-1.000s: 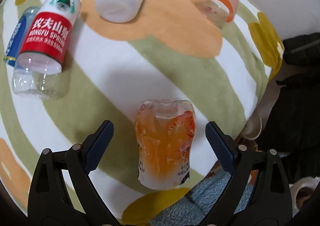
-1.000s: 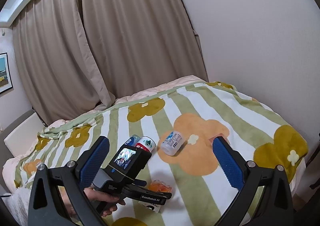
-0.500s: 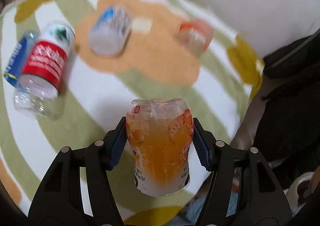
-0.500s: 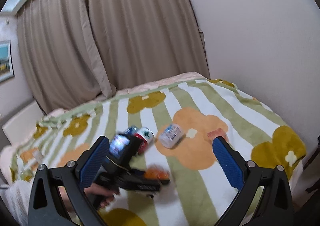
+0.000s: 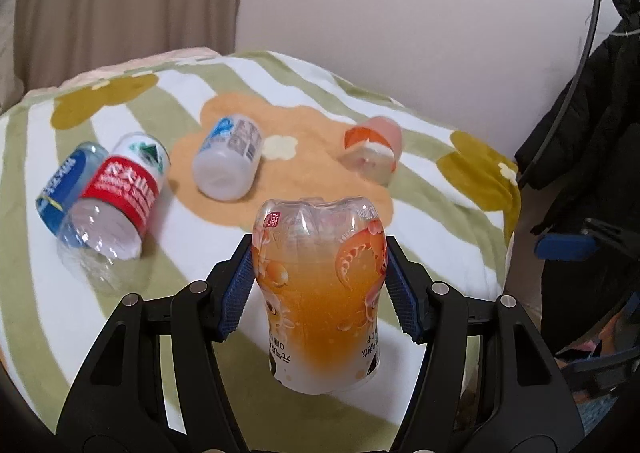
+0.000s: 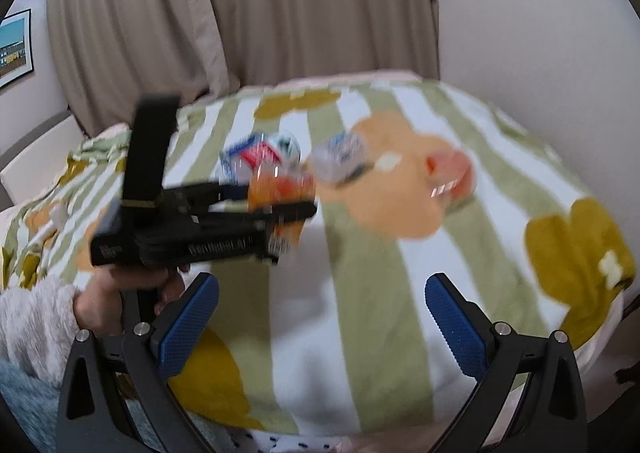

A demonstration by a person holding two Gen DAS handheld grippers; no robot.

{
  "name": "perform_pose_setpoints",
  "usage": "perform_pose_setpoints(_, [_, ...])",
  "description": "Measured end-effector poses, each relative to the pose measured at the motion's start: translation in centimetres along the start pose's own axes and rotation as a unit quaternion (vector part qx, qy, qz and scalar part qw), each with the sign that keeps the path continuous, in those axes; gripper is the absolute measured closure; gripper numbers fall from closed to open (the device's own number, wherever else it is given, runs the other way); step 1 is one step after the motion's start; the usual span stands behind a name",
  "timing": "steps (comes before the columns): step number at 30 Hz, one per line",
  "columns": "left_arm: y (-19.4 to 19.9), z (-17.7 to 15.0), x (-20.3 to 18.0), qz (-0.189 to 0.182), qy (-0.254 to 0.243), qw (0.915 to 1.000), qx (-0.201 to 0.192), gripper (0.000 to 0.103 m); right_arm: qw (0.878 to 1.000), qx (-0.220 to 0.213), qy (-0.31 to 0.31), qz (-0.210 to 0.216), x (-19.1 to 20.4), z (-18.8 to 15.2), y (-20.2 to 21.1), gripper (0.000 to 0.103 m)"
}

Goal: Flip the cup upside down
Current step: 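Rotate the left gripper to turn the orange-labelled bottle cap-down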

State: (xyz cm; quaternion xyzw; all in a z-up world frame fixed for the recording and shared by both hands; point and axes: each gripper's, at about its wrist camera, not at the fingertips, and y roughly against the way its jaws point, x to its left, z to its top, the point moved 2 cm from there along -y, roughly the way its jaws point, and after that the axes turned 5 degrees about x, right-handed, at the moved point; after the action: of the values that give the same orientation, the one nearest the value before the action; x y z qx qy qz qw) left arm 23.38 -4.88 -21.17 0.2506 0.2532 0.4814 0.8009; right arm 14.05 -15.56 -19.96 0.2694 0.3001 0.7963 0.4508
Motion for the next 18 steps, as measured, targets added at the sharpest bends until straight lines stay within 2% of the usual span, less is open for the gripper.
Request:
perform_pose_setpoints(5, [-0.3,-2.0,0.2,0.009,-0.013,0.9998,0.014,0.045,1.0,0.021,-0.002,0.006,-0.1,-1.1,-1.2,0.0])
perform_pose_setpoints(18, [2.3,-4.7,-0.8,0.031,-0.044,0.998,0.032,0.045,1.0,0.028,0.014,-0.004,0.5,-1.2,-1.1,0.0])
